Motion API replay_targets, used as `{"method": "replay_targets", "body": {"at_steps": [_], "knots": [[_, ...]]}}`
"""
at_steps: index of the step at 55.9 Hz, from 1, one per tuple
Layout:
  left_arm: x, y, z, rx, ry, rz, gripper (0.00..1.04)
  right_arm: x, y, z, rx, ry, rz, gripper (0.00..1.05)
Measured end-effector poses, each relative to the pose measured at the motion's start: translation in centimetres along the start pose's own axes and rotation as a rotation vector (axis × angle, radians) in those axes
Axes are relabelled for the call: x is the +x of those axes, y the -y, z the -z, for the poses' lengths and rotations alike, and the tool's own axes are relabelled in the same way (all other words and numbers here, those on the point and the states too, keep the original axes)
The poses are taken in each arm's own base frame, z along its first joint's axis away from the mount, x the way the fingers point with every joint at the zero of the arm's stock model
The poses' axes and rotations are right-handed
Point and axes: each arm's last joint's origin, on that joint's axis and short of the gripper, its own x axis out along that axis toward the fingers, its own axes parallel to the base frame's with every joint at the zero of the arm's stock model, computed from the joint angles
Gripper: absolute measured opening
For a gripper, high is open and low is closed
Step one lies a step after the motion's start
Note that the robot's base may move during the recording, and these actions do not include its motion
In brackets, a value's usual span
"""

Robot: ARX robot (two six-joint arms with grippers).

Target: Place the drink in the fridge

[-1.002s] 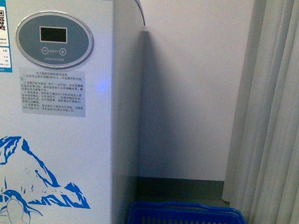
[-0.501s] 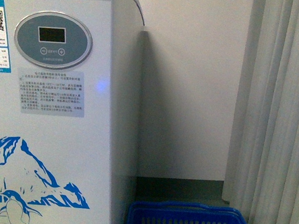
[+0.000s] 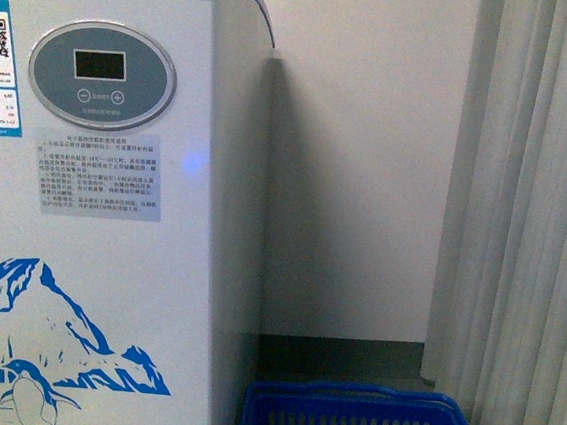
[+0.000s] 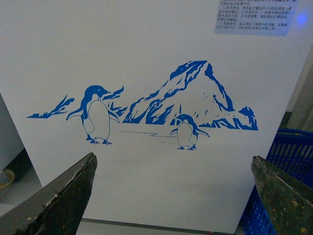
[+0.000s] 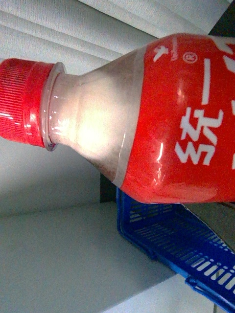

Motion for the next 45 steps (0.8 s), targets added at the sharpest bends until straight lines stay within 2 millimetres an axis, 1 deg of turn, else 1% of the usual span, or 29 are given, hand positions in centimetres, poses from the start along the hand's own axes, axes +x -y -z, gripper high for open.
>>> {"method": "replay_targets", "body": {"at_steps": [45], "knots": [[0.0,0.0,0.0,0.0,0.0,0.0,0.97,0.0,0.0,0.0,0.0,0.0,0.0,0.42]]}}
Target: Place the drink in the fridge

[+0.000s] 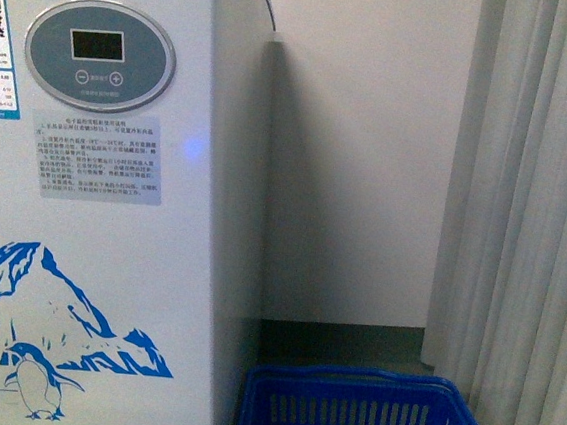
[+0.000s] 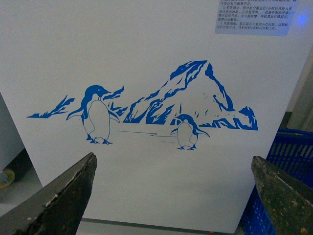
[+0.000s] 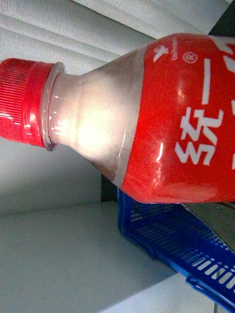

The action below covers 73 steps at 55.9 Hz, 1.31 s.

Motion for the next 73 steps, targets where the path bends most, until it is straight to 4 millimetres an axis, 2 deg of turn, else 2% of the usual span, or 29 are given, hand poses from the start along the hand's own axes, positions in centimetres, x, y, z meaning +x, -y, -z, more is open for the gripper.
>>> {"method": "replay_targets", "body": {"at_steps": [73], "knots": [[0.0,0.0,0.0,0.0,0.0,0.0,0.97,0.0,0.0,0.0,0.0,0.0,0.0,0.42]]}}
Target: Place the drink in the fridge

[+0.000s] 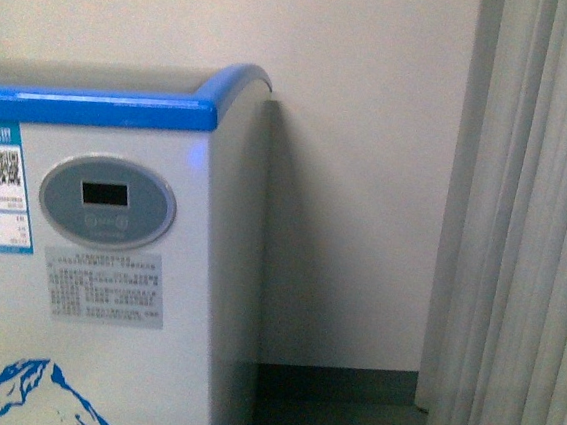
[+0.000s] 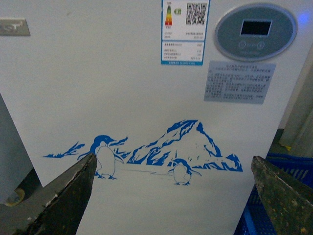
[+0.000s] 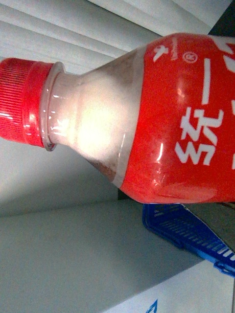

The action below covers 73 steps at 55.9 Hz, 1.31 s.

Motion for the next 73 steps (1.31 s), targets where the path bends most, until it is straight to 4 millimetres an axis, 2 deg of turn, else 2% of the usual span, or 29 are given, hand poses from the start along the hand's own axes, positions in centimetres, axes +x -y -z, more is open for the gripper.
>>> {"method": "replay_targets", "body": {"at_steps": [73], "knots": [[0.0,0.0,0.0,0.0,0.0,0.0,0.97,0.0,0.0,-0.01,0.0,0.001,0.0,0.42]]}}
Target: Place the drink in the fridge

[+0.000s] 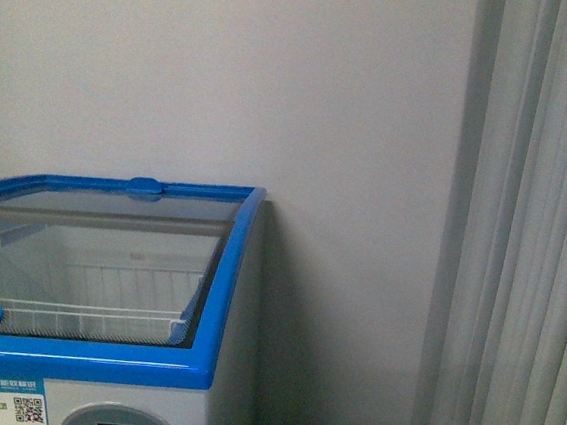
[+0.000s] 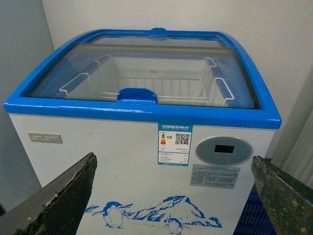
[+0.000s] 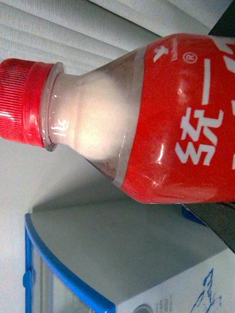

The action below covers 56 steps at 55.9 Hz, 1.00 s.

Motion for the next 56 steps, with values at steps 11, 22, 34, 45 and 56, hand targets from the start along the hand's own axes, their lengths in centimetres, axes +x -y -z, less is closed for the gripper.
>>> {"method": "replay_targets", "body": {"at_steps": [11,22,34,45,56], "knots": [[0.0,0.0,0.0,0.0,0.0,0.0,0.97,0.0,0.0,0.0,0.0,0.0,0.0,0.42],[0.0,0.0,0.0,0.0,0.0,0.0,0.97,0.0,0.0,0.0,0.0,0.0,0.0,0.42],[0.0,0.0,0.0,0.0,0.0,0.0,0.97,0.0,0.0,0.0,0.0,0.0,0.0,0.42],[0.0,0.0,0.0,-0.004,0.007,-0.02,0.97,0.0,0.0,0.0,0.0,0.0,0.0,0.42],[0.0,0.0,-1.1,-0.165,0.149,-0.367,0.97,0.0,0.0,0.0,0.0,0.0,0.0,0.42]]}}
